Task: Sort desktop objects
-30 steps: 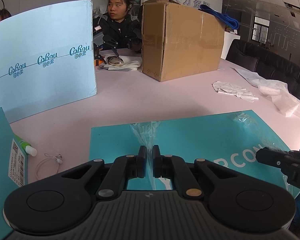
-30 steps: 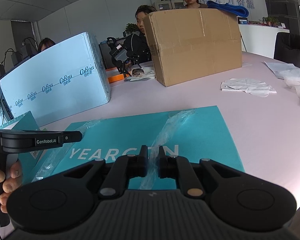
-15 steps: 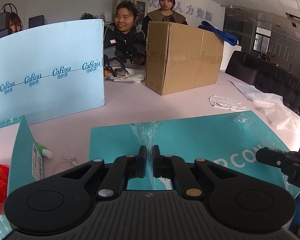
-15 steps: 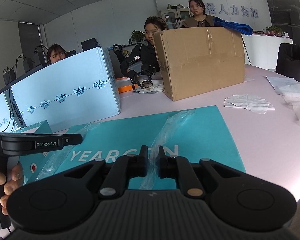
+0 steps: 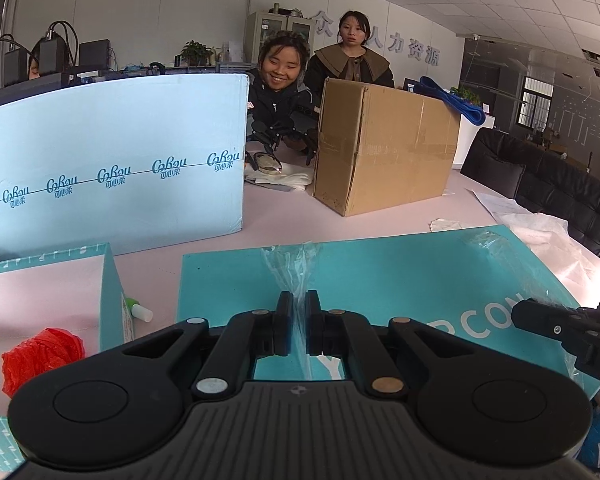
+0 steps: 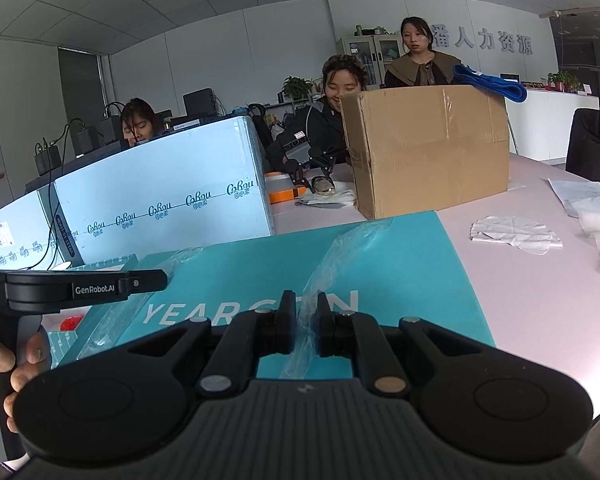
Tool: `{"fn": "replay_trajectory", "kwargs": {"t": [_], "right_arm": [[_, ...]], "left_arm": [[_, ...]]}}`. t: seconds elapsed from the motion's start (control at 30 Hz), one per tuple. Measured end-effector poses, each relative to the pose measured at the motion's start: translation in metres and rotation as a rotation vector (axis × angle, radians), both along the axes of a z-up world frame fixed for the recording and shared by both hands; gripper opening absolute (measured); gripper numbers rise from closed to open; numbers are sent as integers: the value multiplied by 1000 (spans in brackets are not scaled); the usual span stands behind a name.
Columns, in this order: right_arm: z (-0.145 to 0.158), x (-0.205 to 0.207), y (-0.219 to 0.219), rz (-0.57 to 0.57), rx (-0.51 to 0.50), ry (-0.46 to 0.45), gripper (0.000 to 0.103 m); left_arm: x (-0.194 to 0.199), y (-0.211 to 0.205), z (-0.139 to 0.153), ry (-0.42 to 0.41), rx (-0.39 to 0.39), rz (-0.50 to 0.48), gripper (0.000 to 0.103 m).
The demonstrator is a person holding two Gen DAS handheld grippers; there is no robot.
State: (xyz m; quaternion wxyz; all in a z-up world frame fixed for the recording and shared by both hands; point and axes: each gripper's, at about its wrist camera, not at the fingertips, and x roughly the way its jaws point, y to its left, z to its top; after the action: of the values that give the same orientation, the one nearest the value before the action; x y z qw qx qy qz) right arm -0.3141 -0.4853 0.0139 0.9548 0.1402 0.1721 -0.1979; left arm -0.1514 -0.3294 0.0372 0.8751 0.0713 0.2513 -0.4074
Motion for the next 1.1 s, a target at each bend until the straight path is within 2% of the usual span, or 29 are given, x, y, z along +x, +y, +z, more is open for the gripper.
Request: {"fn": "replay_trajectory", "kwargs": {"t": [0.27,0.63,1.1], "right_arm": [[7,22,26,55,-9,-11,11],[29,82,83,184,-19,-46,11],[29,166,160,350,-15,-35,11]], "left_arm": [[14,41,16,-23,-21,61,4],[50,113,41,-58,-30,201,4],[108,202,39,-67,-10,375,4]]}}
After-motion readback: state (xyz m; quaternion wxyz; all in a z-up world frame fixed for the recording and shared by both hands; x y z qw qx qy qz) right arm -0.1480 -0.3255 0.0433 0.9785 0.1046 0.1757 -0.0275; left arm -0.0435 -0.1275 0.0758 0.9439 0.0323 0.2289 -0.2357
